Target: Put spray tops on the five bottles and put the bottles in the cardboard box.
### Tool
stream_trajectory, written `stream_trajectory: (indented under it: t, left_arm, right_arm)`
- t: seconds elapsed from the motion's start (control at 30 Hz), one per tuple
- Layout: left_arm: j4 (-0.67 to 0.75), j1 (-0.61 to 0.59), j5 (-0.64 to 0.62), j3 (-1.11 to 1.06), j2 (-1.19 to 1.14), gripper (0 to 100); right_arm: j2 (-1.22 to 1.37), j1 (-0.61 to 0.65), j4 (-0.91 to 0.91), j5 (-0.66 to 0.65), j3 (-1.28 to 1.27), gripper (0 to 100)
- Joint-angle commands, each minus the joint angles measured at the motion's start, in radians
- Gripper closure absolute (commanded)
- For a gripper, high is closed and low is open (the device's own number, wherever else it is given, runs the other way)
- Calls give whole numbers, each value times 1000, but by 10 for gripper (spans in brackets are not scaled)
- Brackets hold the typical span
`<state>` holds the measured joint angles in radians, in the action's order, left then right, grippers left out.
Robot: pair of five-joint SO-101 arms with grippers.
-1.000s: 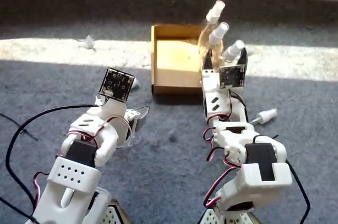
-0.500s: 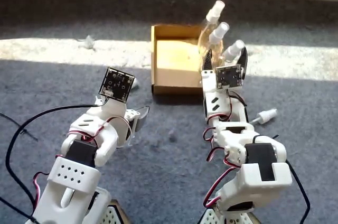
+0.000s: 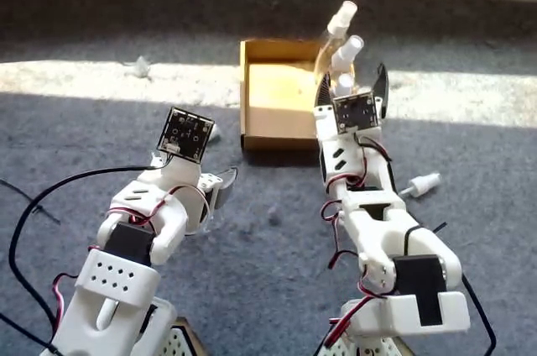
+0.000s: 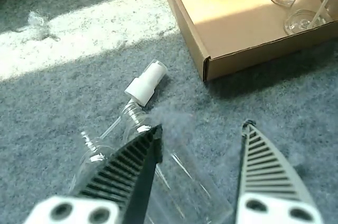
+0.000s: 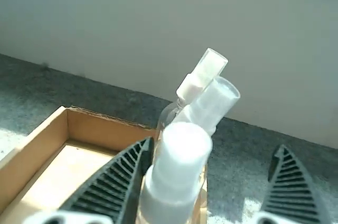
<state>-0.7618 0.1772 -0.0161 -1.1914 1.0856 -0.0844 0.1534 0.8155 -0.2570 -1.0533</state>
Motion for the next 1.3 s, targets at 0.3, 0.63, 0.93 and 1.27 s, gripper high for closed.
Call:
stream_trajectory:
  t: [0.3, 0.63, 0.93, 1.27]
  left_arm:
    - [21, -2, 3, 5, 10, 772]
    - [21, -2, 5, 5, 10, 772]
    - [21, -10, 5, 8, 10, 772]
    - [17, -429, 8, 174, -2, 772]
  right_arm:
    - [-59, -4, -56, -11, 110, 697]
    - [-223, -10, -455, 101, 300, 697]
    - [-518, 70, -970, 164, 490, 697]
    - [-754, 354, -1454, 166, 394, 697]
